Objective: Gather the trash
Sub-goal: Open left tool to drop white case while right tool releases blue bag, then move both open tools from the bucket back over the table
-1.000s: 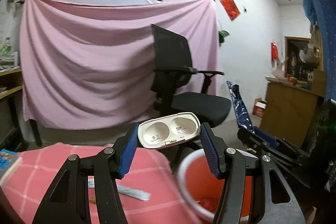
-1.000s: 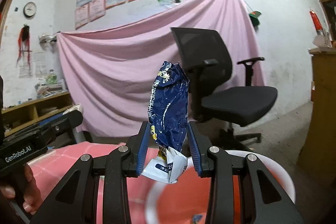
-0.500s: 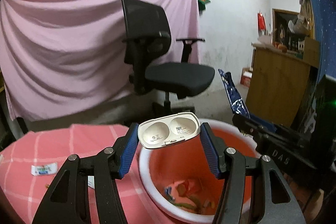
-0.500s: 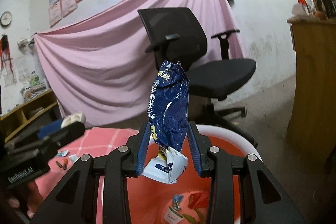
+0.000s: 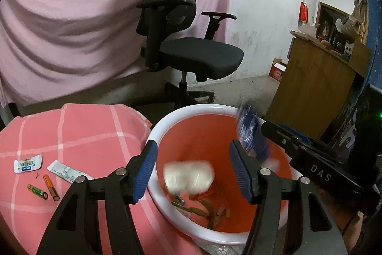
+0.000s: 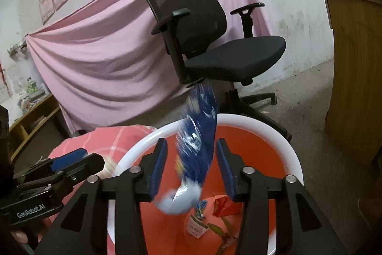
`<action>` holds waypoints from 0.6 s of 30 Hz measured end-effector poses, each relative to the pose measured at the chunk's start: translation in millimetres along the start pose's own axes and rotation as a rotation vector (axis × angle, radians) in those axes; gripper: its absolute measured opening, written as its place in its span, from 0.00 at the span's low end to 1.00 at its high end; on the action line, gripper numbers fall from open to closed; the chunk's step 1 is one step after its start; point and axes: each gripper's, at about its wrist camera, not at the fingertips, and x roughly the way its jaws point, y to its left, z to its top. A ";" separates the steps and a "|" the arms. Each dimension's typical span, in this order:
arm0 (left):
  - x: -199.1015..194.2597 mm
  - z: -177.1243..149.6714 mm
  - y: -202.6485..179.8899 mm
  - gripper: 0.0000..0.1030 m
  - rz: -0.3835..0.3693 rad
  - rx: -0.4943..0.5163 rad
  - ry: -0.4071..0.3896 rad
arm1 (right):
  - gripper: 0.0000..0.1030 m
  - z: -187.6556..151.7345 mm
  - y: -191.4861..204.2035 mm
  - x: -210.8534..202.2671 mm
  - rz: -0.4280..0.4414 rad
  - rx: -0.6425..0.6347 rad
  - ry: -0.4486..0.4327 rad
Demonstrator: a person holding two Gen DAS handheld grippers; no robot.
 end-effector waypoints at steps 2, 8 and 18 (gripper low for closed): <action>-2.6 -1.4 3.2 0.57 -0.001 -0.008 -0.003 | 0.46 0.6 0.3 0.4 -0.001 0.001 0.002; -11.6 -3.2 10.4 0.57 0.014 -0.027 -0.015 | 0.50 2.6 2.0 0.0 -0.002 -0.002 -0.007; -57.6 3.7 39.5 0.65 0.087 -0.089 -0.146 | 0.63 17.7 29.3 -15.9 0.045 -0.013 -0.137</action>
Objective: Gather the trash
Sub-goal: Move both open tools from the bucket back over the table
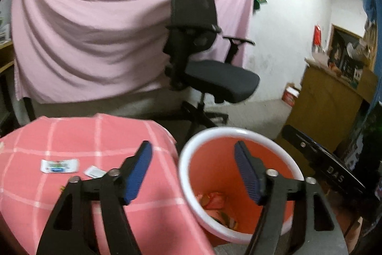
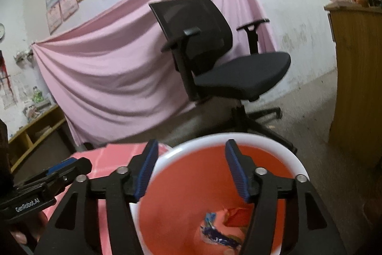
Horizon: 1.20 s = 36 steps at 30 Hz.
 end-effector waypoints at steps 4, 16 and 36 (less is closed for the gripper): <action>-25.8 8.4 23.4 0.66 0.040 -0.038 -0.070 | 0.76 6.6 23.4 -4.5 0.031 -0.025 -0.065; -99.8 1.4 97.2 0.98 0.209 -0.135 -0.313 | 1.00 11.1 103.6 -12.9 0.159 -0.115 -0.261; -125.1 -32.8 154.5 0.98 0.371 -0.122 -0.370 | 1.00 -16.7 174.5 7.4 0.171 -0.365 -0.265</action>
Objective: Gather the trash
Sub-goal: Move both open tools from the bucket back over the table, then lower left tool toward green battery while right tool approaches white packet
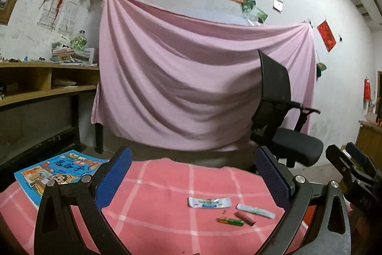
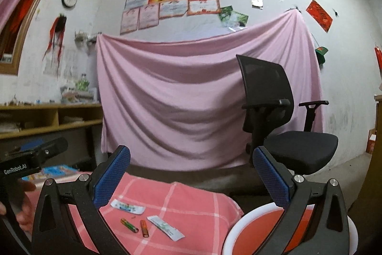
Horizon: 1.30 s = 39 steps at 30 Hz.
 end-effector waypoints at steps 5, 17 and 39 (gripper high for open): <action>20.1 -8.0 -1.9 0.98 0.005 0.035 0.111 | 1.00 -10.6 -5.3 17.0 -0.025 0.015 0.108; 63.7 -44.0 -29.9 0.97 -0.071 0.136 0.405 | 0.76 -51.1 -16.3 70.7 0.028 0.057 0.502; 111.9 -67.9 -53.8 0.59 -0.261 0.189 0.693 | 0.19 -88.3 -2.1 99.2 0.267 0.006 0.734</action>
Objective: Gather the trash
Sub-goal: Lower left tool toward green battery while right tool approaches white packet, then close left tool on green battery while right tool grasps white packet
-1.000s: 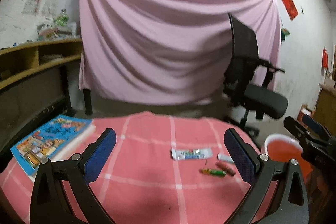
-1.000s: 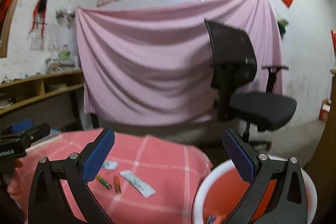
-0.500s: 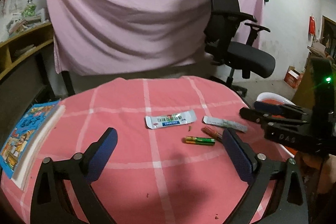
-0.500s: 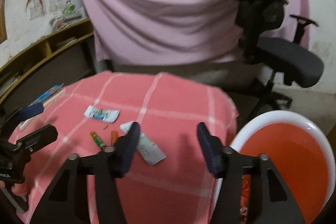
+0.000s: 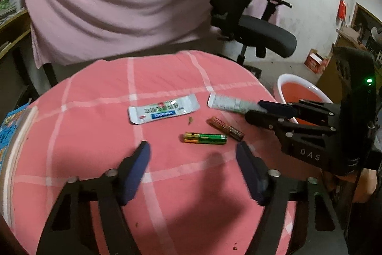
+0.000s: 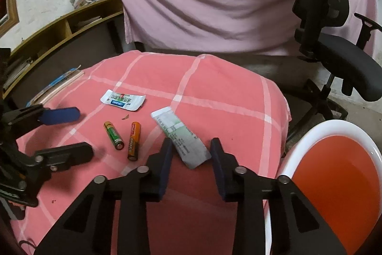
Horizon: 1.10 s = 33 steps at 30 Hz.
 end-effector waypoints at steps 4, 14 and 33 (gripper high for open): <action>13.0 5.1 -5.3 0.55 0.012 0.027 0.048 | 0.17 -2.5 -0.4 -1.3 -0.011 0.001 -0.003; 23.1 9.4 -7.1 0.37 0.011 0.061 0.063 | 0.17 -3.2 0.7 -2.2 -0.026 0.004 -0.011; -28.5 -3.6 -5.3 0.37 0.089 0.017 -0.203 | 0.13 -10.1 17.5 -37.3 -0.133 -0.051 -0.209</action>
